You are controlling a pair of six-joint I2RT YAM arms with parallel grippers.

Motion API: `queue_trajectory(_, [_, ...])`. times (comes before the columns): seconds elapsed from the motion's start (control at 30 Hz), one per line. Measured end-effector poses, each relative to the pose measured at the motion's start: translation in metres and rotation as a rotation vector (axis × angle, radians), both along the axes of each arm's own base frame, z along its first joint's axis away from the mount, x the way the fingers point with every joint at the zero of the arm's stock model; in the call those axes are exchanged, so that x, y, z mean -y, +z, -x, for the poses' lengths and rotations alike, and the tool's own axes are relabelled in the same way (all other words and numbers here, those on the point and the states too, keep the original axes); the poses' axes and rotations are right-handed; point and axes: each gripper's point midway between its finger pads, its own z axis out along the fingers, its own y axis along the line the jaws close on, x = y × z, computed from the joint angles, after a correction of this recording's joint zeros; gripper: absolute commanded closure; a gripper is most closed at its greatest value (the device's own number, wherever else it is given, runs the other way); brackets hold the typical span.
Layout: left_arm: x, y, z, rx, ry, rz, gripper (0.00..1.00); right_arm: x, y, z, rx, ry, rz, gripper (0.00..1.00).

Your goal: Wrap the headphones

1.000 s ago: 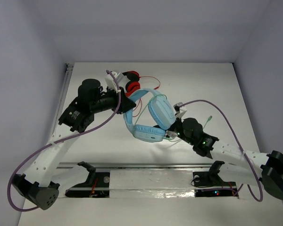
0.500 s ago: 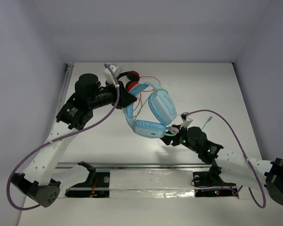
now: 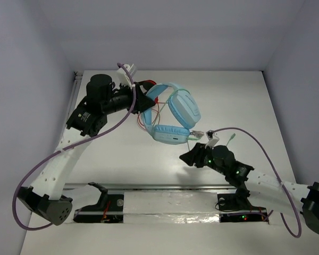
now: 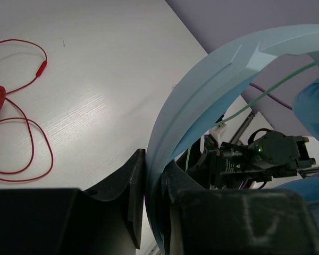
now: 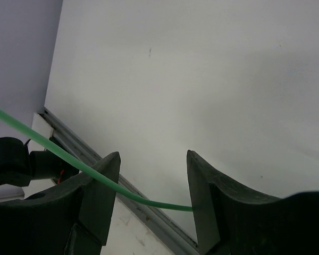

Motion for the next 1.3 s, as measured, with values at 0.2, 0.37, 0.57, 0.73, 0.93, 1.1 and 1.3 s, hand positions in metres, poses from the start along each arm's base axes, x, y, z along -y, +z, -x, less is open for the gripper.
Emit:
queue_trajectory(0.2, [0.0,-0.004,-0.017,-0.035,0.017,0.026,1.0,0.001,-0.013,0.012,-0.072,0.017,-0.02,0.81])
queue_trajectory(0.37, [0.005,-0.002,-0.028,-0.044,0.031,0.066,1.0,-0.009,-0.011,0.027,-0.103,0.081,-0.05,0.97])
queue_trajectory(0.57, [0.01,-0.037,-0.043,-0.121,0.096,0.133,1.0,-0.029,-0.006,0.049,-0.113,0.171,-0.051,0.97])
queue_trajectory(0.73, [-0.002,-0.1,-0.054,-0.252,0.256,0.174,1.0,-0.051,-0.017,0.073,-0.15,0.267,0.0,0.97])
queue_trajectory(0.93, [-0.036,-0.128,-0.068,-0.264,0.505,0.182,1.0,-0.089,0.001,0.107,-0.122,0.392,0.0,0.96])
queue_trajectory(1.1, [-0.068,-0.107,-0.07,-0.15,0.651,0.195,1.0,-0.118,0.034,0.121,-0.06,0.417,-0.032,0.95])
queue_trajectory(1.3, [-0.085,-0.11,-0.064,-0.077,0.754,0.096,1.0,-0.136,0.045,0.129,-0.02,0.42,0.046,0.95])
